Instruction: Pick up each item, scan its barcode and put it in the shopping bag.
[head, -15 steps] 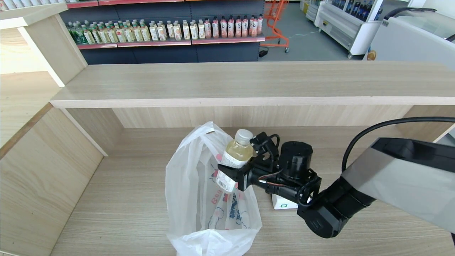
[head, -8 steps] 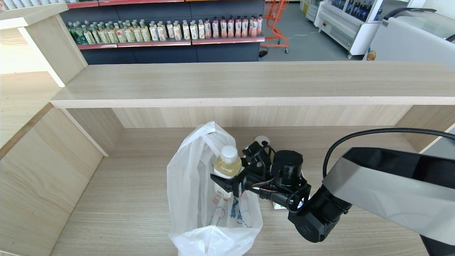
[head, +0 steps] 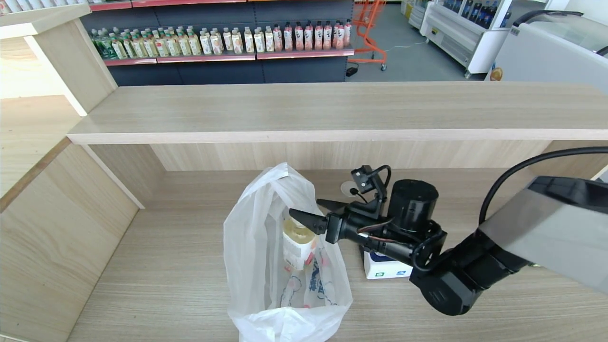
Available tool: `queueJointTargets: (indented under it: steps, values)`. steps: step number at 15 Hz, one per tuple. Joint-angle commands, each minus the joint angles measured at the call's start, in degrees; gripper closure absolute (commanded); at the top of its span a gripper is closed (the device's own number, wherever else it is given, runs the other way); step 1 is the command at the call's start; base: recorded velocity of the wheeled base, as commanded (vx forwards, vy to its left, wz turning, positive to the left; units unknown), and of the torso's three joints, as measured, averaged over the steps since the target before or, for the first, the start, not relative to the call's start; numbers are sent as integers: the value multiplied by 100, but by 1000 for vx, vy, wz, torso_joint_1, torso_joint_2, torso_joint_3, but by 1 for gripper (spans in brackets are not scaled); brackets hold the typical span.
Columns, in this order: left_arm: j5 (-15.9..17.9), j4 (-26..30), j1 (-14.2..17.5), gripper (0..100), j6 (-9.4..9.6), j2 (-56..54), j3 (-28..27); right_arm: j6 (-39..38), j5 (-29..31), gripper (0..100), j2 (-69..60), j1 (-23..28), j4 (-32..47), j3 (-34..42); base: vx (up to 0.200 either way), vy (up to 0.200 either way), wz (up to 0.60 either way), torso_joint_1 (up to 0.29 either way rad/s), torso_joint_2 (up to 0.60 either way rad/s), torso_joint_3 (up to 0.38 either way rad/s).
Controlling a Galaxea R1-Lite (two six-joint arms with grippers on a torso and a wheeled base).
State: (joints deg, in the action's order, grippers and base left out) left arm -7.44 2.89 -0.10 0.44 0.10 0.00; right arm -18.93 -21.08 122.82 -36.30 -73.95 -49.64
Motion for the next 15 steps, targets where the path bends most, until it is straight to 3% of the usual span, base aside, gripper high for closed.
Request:
queueJointTargets:
  steps: [1, 5, 15]
  values:
    - [-3, 1, 1, 0, 0, -1, 0, -146, -160, 0, -1208, 264, 232, 903, 0, 0, 0, 0, 0, 0]
    - [-3, 1, 1, 0, 0, -1, 0, -23, -450, 0, -2509, 783, 715, 1949, 0, 0, 0, 0, 0, 0]
    - [-3, 1, 1, 0, 0, -1, 0, 171, -441, 0, -3475, 1758, 768, 2494, 0, 0, 0, 0, 0, 0]
